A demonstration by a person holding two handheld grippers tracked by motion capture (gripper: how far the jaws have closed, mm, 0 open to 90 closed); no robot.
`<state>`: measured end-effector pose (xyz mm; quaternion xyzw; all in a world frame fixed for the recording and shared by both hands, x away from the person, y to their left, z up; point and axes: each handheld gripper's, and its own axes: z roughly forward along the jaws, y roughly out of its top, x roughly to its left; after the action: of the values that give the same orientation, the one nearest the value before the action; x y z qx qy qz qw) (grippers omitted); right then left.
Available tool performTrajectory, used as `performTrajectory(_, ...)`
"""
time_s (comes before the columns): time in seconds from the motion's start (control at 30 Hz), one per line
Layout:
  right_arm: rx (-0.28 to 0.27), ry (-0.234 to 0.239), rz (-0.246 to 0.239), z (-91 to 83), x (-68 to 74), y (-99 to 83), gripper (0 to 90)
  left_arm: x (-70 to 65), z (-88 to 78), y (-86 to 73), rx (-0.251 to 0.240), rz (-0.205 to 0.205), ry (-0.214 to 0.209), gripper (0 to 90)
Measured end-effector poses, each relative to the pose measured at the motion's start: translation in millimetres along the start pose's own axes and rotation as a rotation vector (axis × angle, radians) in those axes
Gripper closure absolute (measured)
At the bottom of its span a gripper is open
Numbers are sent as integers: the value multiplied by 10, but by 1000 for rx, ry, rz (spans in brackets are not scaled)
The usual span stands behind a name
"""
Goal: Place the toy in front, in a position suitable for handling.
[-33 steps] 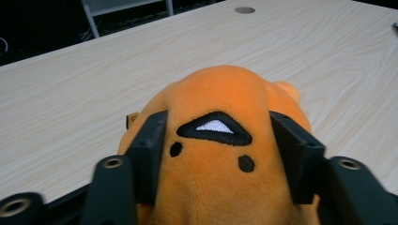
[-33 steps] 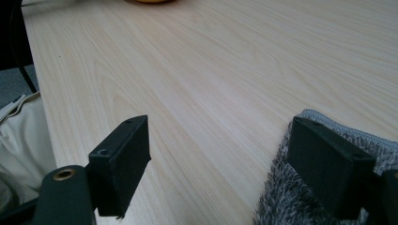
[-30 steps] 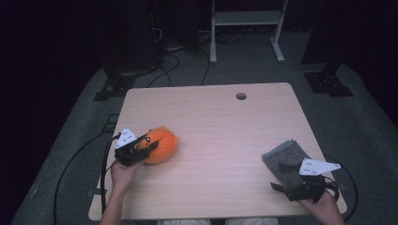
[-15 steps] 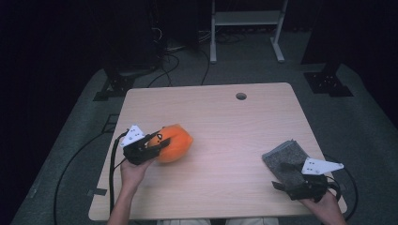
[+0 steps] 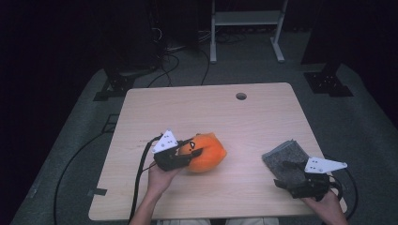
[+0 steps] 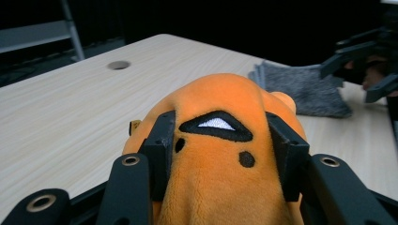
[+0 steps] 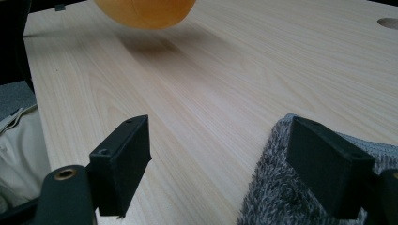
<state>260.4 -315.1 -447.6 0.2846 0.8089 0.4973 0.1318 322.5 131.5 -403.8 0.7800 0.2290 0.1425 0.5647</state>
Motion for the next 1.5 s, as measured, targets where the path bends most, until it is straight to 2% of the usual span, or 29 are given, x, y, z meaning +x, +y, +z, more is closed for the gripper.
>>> performTrajectory(0.3, -6, -4, 5, -7, -15, 0, 206, -195, 215, -11, 11, 22, -59, 517)
performTrajectory(0.47, -7, -7, 5, -6, -26, -1, 206, -248, 293, -52, 2, 14, -78, 511)
performTrajectory(0.73, -10, -16, 15, -13, -51, -4, 206, -351, 449, -178, 70, 47, -109, 481)
performTrajectory(0.87, -8, -19, 16, -12, -53, -4, 205, -355, 451, -200, 59, 44, -114, 441)
performTrajectory(0.93, -10, -19, 14, -14, -53, -4, 206, -360, 450, -195, 59, 43, -110, 347)
performTrajectory(1.03, -15, -22, 18, -22, -58, 0, 206, -381, 414, -168, 58, 40, -89, 218)
performTrajectory(1.07, -19, -24, 16, -23, -63, 2, 206, -382, 387, -158, 46, 40, -88, 213)
performTrajectory(1.1, -21, -26, 17, -25, -67, 3, 205, -391, 307, -126, 9, 47, -72, 193)
performTrajectory(1.13, -21, -26, 17, -25, -67, 3, 205, -391, 307, -126, 9, 47, -72, 170)
performTrajectory(1.17, -21, -30, 19, -24, -79, 4, 205, -398, 219, -98, -23, 55, -49, 143)
performTrajectory(1.2, -21, -30, 19, -24, -79, 4, 205, -398, 219, -98, -23, 55, -49, 132)
performTrajectory(1.27, -20, -33, 19, -22, -89, 8, 204, -407, 86, -92, -44, 61, -29, 115)
performTrajectory(1.33, -22, -34, 18, -26, -91, 14, 204, -409, 50, -97, -46, 60, -27, 110)
performTrajectory(1.4, -35, -44, 20, -37, -109, 33, 204, -402, -43, -106, -41, 58, -16, 98)
performTrajectory(1.5, -33, -51, 26, -39, -146, 32, 203, -393, -111, -140, -61, 47, -5, 94)
